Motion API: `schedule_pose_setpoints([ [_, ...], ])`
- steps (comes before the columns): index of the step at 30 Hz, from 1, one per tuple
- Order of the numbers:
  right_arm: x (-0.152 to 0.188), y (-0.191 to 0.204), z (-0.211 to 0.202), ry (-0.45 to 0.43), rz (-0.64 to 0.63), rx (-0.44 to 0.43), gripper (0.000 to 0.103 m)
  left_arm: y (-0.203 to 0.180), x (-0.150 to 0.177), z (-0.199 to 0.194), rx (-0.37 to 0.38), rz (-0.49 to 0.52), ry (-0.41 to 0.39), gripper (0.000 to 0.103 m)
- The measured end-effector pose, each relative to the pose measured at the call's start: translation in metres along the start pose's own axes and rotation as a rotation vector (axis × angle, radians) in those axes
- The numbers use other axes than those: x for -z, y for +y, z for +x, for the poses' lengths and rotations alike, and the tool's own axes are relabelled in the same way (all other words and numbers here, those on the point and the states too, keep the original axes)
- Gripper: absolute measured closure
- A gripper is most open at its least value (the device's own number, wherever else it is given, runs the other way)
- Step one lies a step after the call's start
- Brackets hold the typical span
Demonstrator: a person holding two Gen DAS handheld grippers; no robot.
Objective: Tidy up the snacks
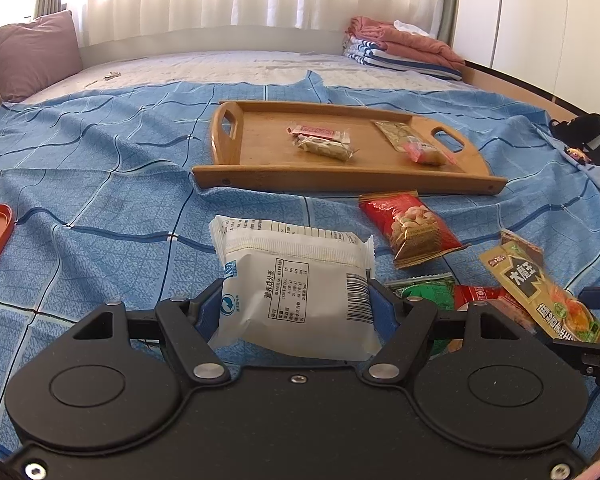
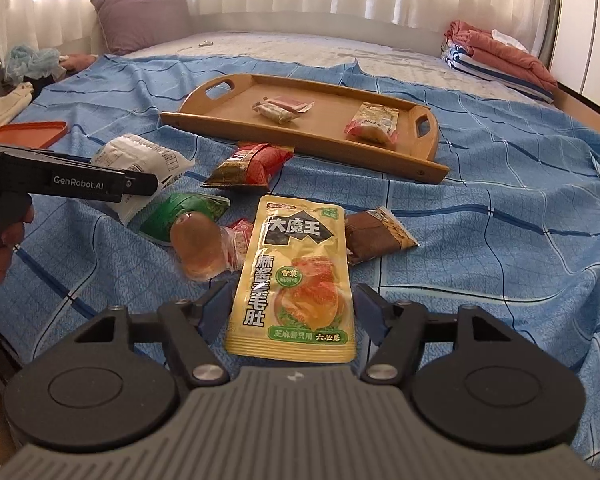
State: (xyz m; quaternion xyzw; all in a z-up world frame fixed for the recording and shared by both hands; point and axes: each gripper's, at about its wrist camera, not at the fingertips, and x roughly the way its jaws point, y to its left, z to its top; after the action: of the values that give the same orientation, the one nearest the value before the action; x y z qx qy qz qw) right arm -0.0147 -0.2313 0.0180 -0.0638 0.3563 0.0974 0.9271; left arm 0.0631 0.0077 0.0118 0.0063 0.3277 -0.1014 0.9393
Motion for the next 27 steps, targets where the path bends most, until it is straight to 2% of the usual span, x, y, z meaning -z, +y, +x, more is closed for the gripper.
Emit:
schedule_pose_setpoints([
  [3,-0.009,0.002,0.003,0.023,0.015,0.001,0.016,0.002,0.000,-0.001,-0.005,0.000,0.001,0.032],
  [11,-0.039,-0.010,0.023,0.163,0.115,0.003,0.015,0.003,-0.001,-0.003,-0.008,0.000,0.004,0.032],
  [14,-0.045,-0.014,0.033,0.218,0.128,-0.012,0.016,0.001,-0.003,-0.004,-0.003,0.000,0.002,0.032],
  [21,-0.059,-0.022,0.046,0.322,0.190,-0.063,0.031,-0.001,-0.008,-0.004,0.004,0.000,0.011,0.032],
  [27,-0.064,-0.013,0.050,0.373,0.128,-0.042,0.028,-0.002,-0.010,-0.004,0.004,-0.004,0.011,0.032],
])
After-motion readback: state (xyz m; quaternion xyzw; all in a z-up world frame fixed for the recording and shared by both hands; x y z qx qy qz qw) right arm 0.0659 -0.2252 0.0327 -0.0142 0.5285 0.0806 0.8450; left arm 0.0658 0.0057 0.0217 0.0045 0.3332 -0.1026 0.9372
